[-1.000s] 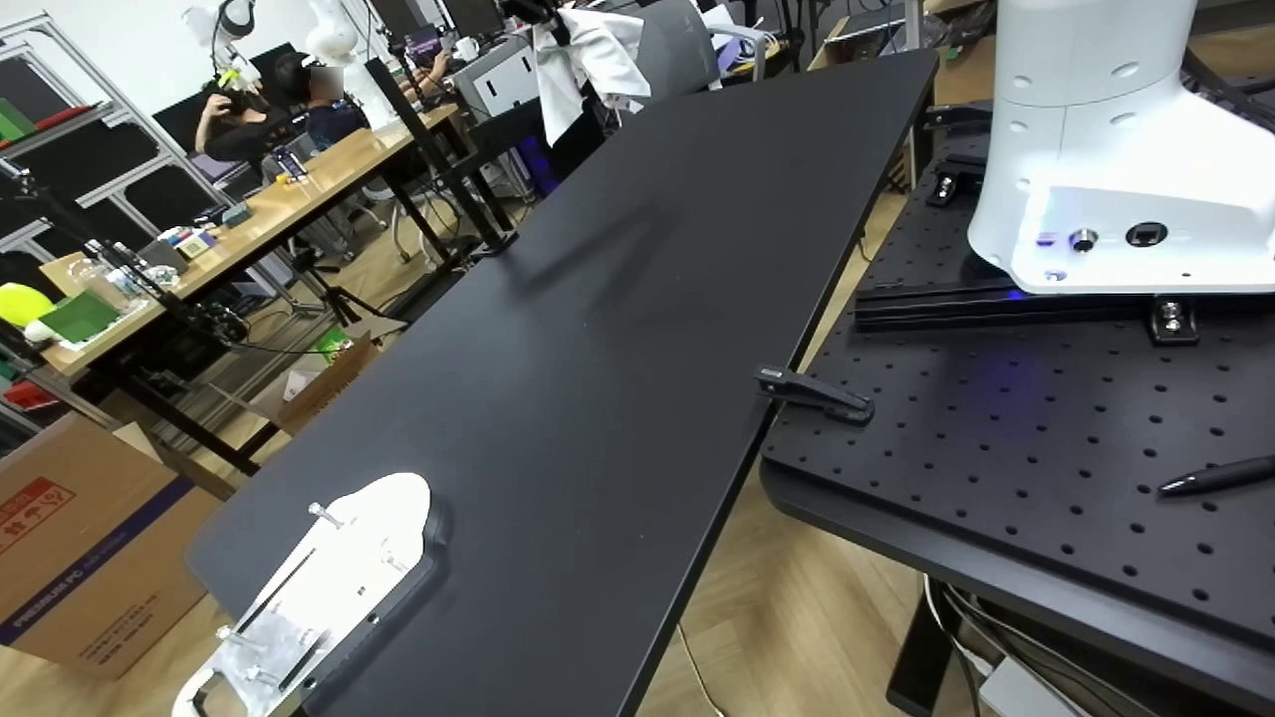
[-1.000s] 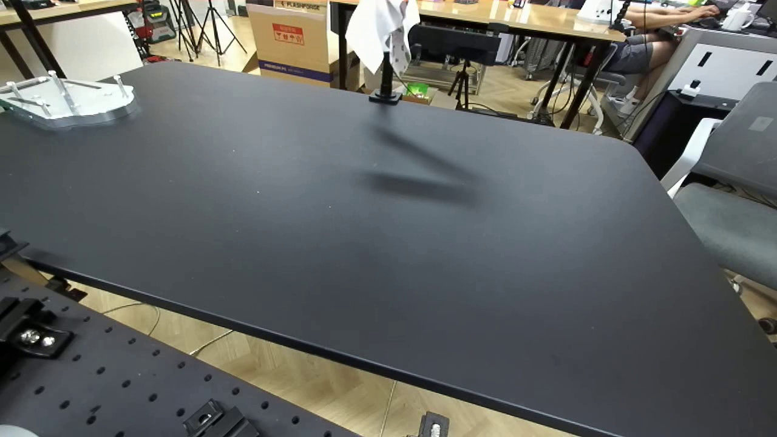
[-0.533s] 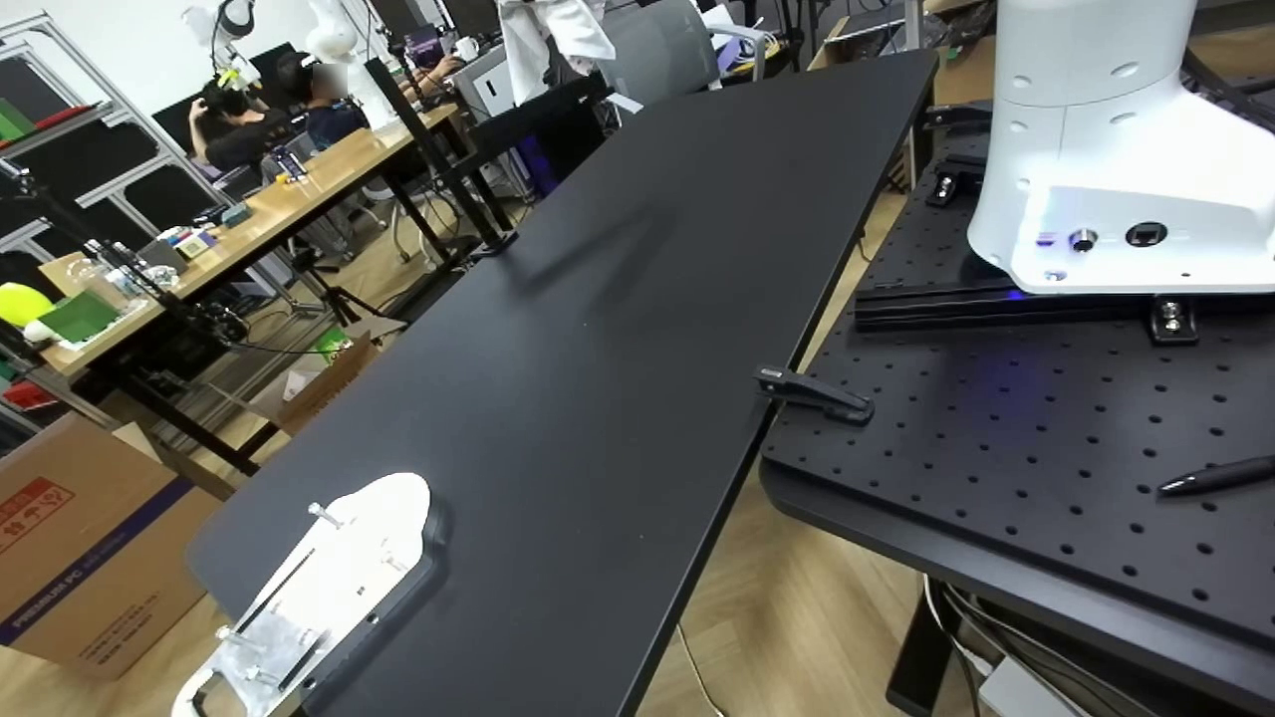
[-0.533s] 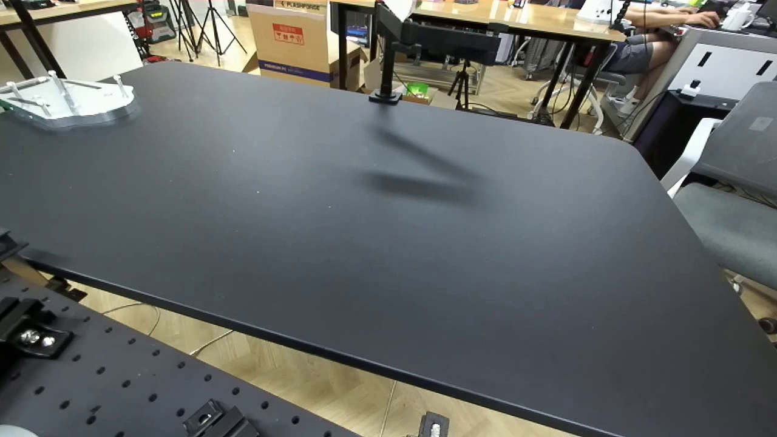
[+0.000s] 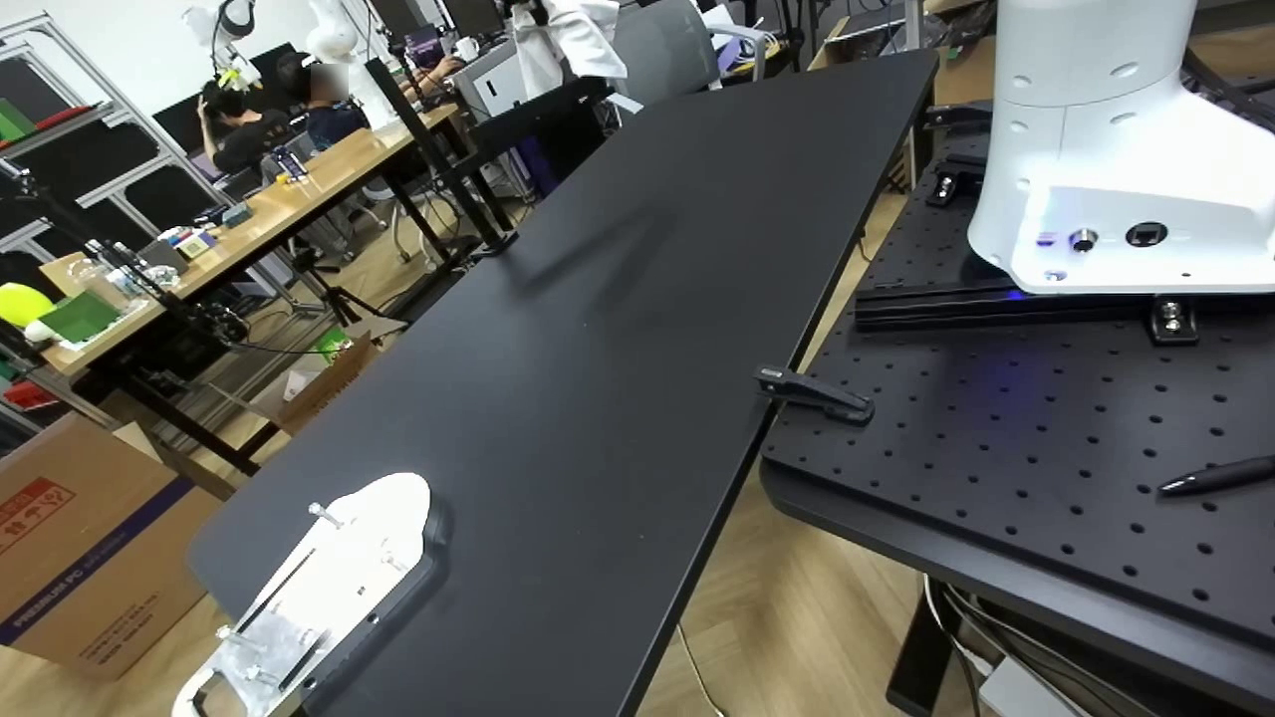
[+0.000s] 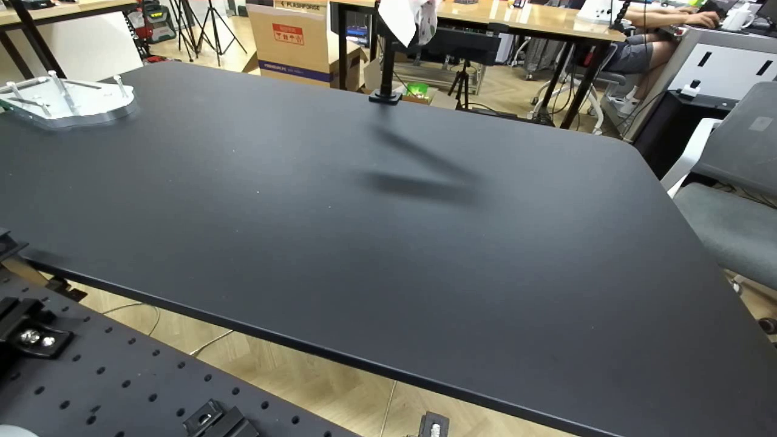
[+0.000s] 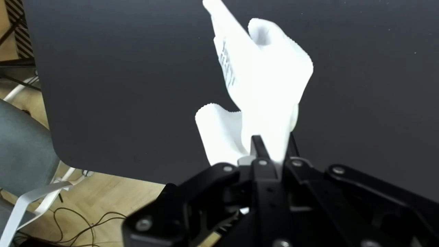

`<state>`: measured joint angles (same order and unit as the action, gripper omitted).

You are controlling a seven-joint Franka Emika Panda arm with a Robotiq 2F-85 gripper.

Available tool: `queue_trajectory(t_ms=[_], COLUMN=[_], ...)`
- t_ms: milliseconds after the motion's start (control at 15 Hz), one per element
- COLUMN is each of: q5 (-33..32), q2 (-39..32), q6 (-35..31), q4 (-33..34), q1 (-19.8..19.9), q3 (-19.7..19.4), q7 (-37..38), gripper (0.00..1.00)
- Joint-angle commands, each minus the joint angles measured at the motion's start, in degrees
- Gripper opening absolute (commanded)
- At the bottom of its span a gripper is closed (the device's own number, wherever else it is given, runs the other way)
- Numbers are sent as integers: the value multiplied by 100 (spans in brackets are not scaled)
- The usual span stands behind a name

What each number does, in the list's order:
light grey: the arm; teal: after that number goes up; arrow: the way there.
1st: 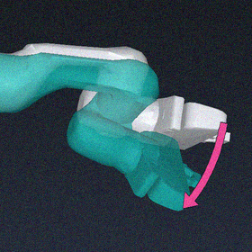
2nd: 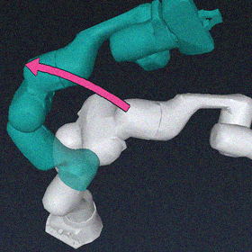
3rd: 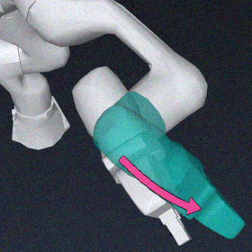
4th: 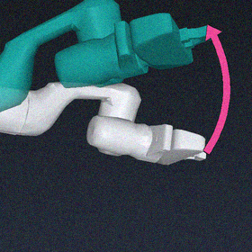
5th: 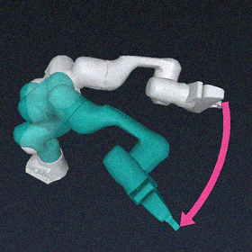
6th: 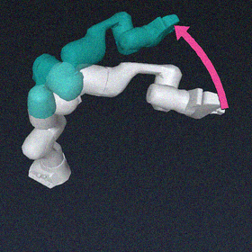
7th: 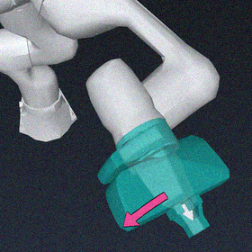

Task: Pick the cloth on the table and put it on the black stand

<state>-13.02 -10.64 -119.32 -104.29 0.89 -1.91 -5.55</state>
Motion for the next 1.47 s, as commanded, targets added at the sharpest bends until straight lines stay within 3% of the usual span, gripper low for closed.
queue_trajectory(t_ms=[0, 1067, 1133, 1200, 1400], q5=[35, 162, 158, 152, 127], q2=[-374, -928, -918, -897, -832], q6=[97, 102, 121, 107, 103], q4=[304, 338, 343, 340, 355], q1=[36, 11, 7, 5, -5], q3=[-25, 36, 35, 35, 32], q7=[46, -85, -84, -83, -71], gripper=[1, 1, 30, 32, 51])
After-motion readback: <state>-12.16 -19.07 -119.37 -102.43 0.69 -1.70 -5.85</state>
